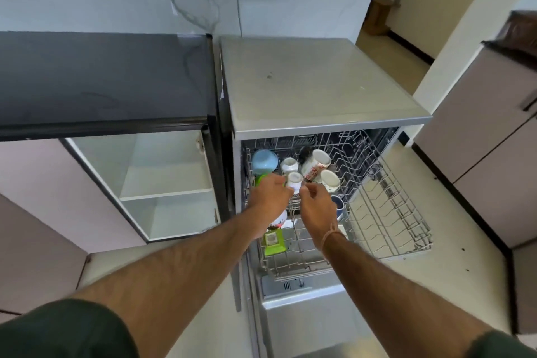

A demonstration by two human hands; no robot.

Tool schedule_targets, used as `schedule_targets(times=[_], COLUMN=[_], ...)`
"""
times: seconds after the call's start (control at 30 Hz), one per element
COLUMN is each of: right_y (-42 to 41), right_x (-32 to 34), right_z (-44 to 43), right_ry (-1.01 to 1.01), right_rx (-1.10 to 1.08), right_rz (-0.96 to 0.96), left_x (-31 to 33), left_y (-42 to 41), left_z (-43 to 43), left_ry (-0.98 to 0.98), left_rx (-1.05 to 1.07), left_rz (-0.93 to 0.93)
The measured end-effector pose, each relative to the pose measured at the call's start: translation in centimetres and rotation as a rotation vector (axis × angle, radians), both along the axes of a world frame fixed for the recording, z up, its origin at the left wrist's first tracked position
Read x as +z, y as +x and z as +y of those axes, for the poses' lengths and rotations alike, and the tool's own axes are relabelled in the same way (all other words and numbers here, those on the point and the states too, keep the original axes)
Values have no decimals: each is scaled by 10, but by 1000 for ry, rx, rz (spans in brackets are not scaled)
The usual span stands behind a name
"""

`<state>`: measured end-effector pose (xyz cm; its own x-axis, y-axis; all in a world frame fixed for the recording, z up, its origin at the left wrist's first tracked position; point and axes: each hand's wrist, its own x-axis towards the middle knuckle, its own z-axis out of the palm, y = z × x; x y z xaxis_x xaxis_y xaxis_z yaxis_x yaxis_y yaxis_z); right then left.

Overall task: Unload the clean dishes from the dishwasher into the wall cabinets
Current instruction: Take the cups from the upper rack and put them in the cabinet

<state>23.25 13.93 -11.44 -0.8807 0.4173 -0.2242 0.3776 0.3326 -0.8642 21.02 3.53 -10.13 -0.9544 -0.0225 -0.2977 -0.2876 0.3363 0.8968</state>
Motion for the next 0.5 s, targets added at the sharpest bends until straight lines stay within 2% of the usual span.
schedule_targets(times=[0.27, 0.5], right_y=[-102, -207], right_x=[-54, -112], right_z=[63, 89], right_ry=[128, 294], right_rx=[172, 438], right_rz=[-59, -103], left_x=[-90, -167], left_y=[-90, -161], left_z=[66, 97], left_ry=[-123, -325], left_rx=[13, -13], left_rz=[-96, -25])
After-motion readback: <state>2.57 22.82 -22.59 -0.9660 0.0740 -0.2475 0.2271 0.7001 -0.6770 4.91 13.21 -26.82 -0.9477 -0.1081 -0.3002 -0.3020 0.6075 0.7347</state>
